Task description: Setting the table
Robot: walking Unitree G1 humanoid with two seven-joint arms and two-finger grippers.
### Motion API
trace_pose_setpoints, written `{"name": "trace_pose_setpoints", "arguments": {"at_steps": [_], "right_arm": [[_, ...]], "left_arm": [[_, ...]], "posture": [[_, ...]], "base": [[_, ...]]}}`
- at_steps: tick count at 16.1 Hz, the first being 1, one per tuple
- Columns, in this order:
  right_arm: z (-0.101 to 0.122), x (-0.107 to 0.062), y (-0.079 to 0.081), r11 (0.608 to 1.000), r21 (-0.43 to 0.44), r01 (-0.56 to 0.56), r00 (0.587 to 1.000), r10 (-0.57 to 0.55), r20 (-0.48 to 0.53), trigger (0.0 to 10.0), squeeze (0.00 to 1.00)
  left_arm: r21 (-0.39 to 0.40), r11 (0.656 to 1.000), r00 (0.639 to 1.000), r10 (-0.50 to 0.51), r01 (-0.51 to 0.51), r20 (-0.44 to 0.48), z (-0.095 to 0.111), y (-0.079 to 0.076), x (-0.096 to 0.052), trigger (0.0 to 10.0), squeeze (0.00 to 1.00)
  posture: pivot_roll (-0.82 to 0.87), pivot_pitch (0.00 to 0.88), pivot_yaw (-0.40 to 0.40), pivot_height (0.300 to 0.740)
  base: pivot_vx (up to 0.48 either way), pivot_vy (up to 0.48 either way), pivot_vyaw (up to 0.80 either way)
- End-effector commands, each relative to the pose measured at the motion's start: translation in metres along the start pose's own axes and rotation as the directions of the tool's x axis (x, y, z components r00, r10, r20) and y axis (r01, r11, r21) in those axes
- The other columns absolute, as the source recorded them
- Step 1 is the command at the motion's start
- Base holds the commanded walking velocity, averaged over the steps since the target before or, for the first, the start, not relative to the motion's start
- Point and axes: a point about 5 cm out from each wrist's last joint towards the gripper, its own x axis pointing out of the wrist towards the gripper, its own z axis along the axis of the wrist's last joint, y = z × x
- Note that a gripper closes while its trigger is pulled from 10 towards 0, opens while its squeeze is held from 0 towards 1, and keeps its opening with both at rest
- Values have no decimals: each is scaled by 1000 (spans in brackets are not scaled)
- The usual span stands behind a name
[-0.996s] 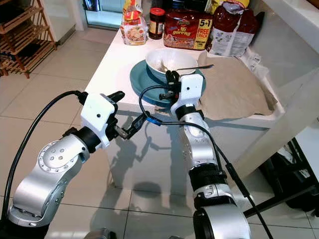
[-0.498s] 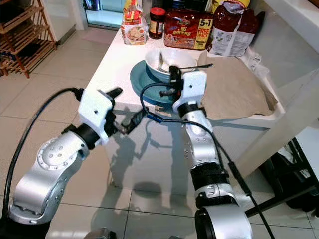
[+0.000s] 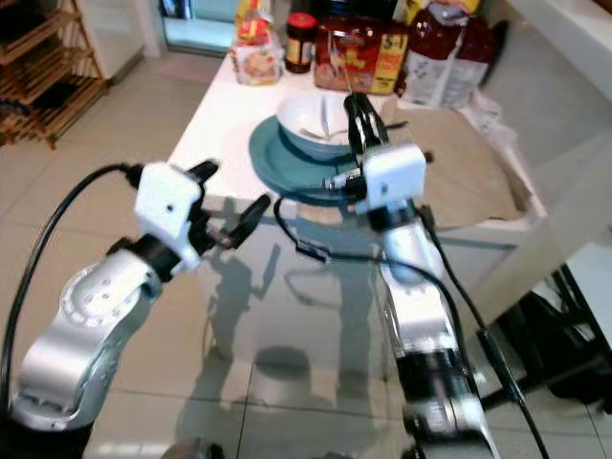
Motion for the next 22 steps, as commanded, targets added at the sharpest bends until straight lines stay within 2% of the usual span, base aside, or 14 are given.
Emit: {"name": "trace_pose_setpoints", "arguments": {"at_steps": [1,2,3,5,8,10,14,18,20,21,22], "right_arm": [[18,-9,-4,996,-88,-7,998,12,60,0,0],[22,-17,-6,992,-128,-2,998,9,58,0,0],[19,-29,-7,988,-156,11,1000,-8,17,10000,0],[14,-47,-7,983,-183,6,998,-17,-54,10000,0],[17,-50,-6,981,-196,-7,997,-8,-72,10000,0],[19,-59,0,995,-92,-46,996,39,-81,10000,0],[24,-66,-5,996,-69,-51,995,46,-83,10000,0],[27,-64,-5,997,-57,-55,995,50,-86,10000,0],[21,-66,-1,996,-51,-76,989,69,-135,10000,0],[9,-67,2,996,-30,-80,969,71,-238,10000,0],[4,-68,2,999,1,-51,961,50,-274,10000,0]], "left_arm": [[19,999,999,34,-34,-9,-4,5,-3,10000,0],[19,999,999,41,-41,-7,-5,6,-3,10000,0],[15,999,999,45,-45,-1,-4,7,-2,10000,0],[11,1000,1000,28,-28,11,-2,3,-1,10000,0],[14,1000,1000,21,-21,10,-4,1,-3,10000,0],[15,1000,1000,24,-24,-6,-8,3,-8,10000,0],[12,999,1000,31,-31,-2,-7,6,-11,10000,0],[-38,999,999,31,-30,14,-3,2,-4,10000,0],[-37,999,1000,28,-27,14,-3,1,-3,10000,0],[-41,998,999,47,-47,13,-4,2,-1,10000,0],[-47,997,998,62,-62,13,-5,3,1,10000,0]], "posture": [[90,53,-49,740],[85,54,-46,740],[80,56,-43,740],[79,55,-42,740],[79,54,-43,740],[80,53,-49,740],[78,57,-53,740],[75,57,-49,740],[73,58,-47,740],[69,57,-46,740],[69,57,-46,740]], "base": [[0,0,0],[0,0,0],[0,0,0],[0,-306,0],[0,-371,0],[0,-371,0],[0,-341,0],[-96,0,0],[-467,0,0],[0,0,0],[0,0,0]]}}
